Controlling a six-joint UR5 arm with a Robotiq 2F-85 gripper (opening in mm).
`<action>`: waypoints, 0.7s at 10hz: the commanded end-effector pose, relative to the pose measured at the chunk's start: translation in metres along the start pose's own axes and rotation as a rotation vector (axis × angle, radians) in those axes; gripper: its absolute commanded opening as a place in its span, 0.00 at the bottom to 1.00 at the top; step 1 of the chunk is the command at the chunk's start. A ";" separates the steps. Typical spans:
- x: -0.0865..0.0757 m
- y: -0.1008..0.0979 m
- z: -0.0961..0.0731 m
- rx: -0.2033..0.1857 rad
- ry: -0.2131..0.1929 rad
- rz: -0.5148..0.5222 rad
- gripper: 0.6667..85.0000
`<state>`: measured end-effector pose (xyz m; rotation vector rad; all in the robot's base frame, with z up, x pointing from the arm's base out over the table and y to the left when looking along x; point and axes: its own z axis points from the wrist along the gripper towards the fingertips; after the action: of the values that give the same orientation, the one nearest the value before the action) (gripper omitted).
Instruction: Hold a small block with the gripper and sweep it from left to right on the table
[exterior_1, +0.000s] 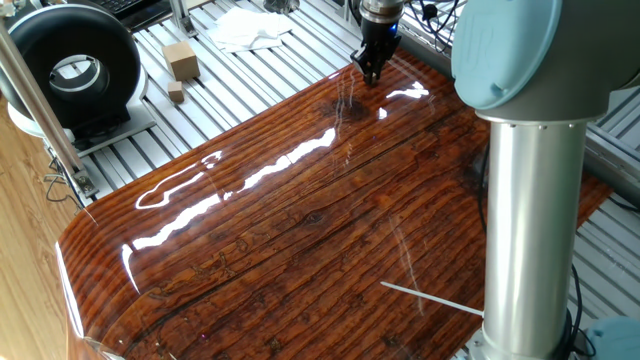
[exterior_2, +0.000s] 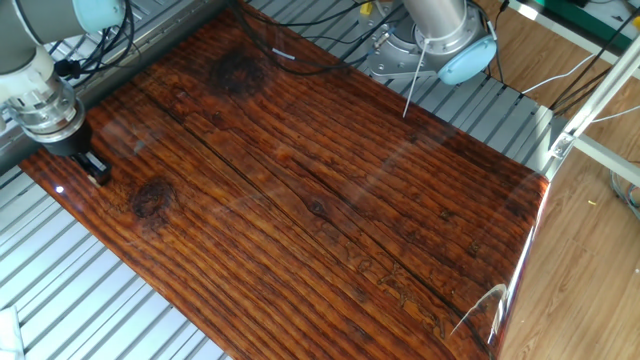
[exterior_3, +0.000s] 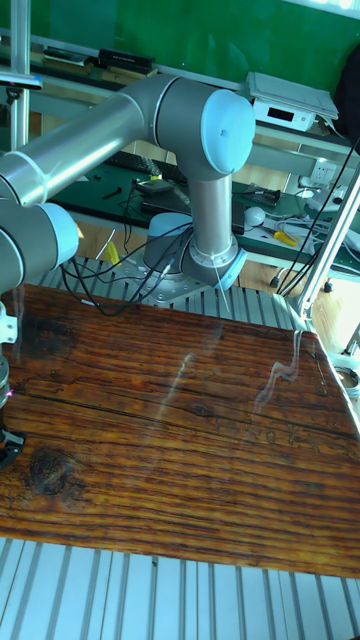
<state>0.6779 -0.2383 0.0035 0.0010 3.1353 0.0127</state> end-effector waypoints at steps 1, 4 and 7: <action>-0.001 0.002 -0.001 -0.008 -0.006 0.009 0.00; 0.000 0.001 -0.006 -0.016 0.001 0.009 0.00; -0.003 0.004 0.007 0.007 -0.017 0.018 0.00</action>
<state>0.6780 -0.2371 0.0020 0.0095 3.1336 0.0064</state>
